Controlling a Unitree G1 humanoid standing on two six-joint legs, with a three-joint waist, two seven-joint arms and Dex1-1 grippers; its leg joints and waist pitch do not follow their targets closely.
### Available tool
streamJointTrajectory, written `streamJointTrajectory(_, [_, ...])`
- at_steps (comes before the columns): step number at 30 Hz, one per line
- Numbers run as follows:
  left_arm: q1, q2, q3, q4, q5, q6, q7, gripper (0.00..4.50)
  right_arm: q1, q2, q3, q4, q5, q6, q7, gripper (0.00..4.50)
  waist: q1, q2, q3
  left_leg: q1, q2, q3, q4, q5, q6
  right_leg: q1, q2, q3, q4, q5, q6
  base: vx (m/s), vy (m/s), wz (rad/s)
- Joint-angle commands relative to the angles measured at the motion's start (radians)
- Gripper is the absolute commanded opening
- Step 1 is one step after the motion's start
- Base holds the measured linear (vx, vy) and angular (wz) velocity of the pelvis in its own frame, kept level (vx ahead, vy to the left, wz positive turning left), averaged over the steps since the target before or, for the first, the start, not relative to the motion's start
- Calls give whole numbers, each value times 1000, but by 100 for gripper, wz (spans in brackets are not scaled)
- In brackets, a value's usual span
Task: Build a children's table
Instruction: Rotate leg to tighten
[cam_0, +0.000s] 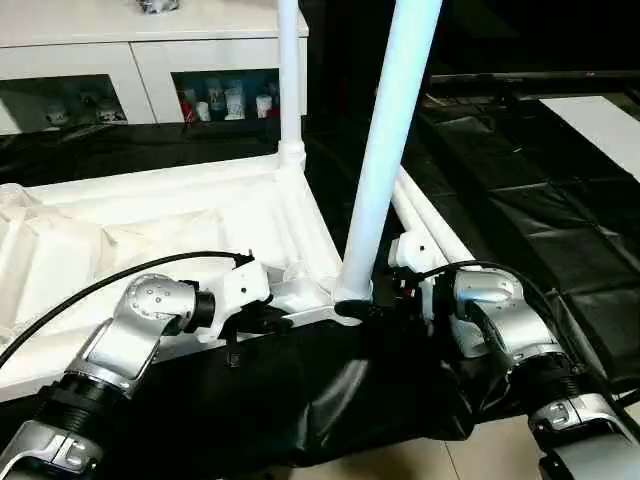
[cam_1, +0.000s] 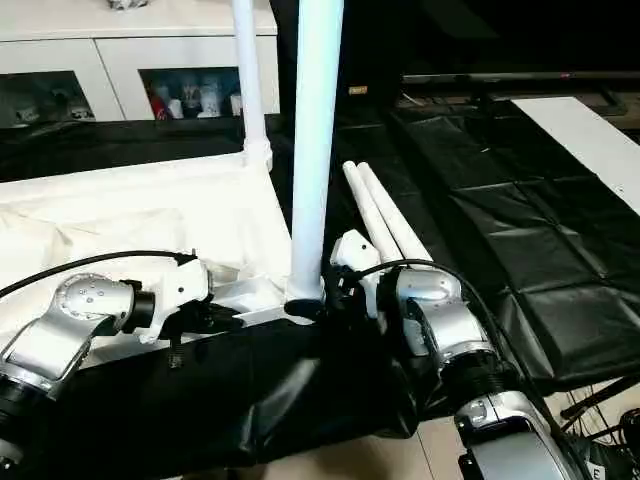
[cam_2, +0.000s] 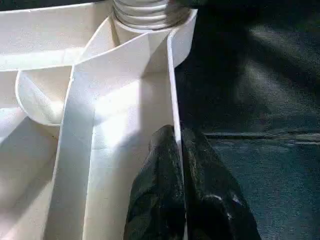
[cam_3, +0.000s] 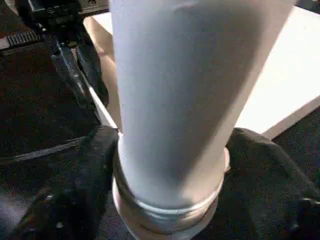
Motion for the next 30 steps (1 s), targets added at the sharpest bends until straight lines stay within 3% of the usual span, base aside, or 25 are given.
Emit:
streamJointTrajectory(1, [-2, -15, -7, -7, -39, -47, -27, 0, -12, -5, 2, -1, -10, 1, -8, 328, -8, -10, -52, 30, 28, -10, -53, -115, 77, 35, -45, 39, -67, 91, -231, 0, 0, 0])
streamJointTrajectory(7, [-5, -14, -9, -1, -35, -52, -27, 0, -14, -3, 8, 9, -21, -11, -11, 282, -8, -11, -53, 29, 26, -9, -50, -97, 83, 35, -45, 40, -64, 122, -233, 0, 0, 0])
streamJointTrajectory(17, [-2, -16, -9, 13, -16, -45, -4, 0, -14, 20, 10, 53, -42, -1, -71, 273, -10, -12, -50, 29, 26, -9, -51, -104, 86, 32, -44, 40, -65, 108, -237, 0, 0, 0])
streamJointTrajectory(22, [-29, -78, -5, 71, 48, 44, 157, 0, -21, 114, -33, 159, -69, 56, -331, 273, -25, -8, -43, 34, 29, -12, -67, -188, 27, 29, -48, 42, -79, -34, -222, 0, 0, 0])
streamJointTrajectory(25, [-57, -127, -10, 100, 84, 101, 252, 0, -39, 184, -52, 214, -87, 77, -503, 273, -41, -6, -33, 41, 30, -18, -83, -314, -36, 23, -56, 46, -99, -226, -191, 0, 0, 0])
streamJointTrajectory(26, [-62, -135, -8, 105, 86, 112, 266, 0, -42, 191, -55, 220, -88, 79, -523, 272, -42, -6, -31, 44, 30, -19, -86, -342, -43, 21, -57, 46, -104, -266, -180, 0, 0, 0])
streamJointTrajectory(27, [-90, -178, 1, 134, 100, 164, 340, 0, -66, 230, -73, 264, -91, 96, -637, 272, -43, -5, -28, 54, 31, -21, -86, -402, -55, 12, -61, 50, -116, -345, -161, 0, 0, 0])
streamJointTrajectory(29, [-104, -199, 6, 149, 106, 187, 376, 0, -77, 248, -81, 285, -92, 103, -688, 272, -50, -5, -23, 66, 29, -26, -89, -476, -82, 3, -62, 50, -127, -428, -151, -56, 15, 0])
streamJointTrajectory(30, [-126, -230, 13, 172, 108, 210, 419, 0, -94, 273, -90, 311, -89, 108, -747, 272, -54, -6, -24, 64, 29, -30, -92, -491, -88, 4, -65, 51, -128, -456, -140, -57, 18, -2])
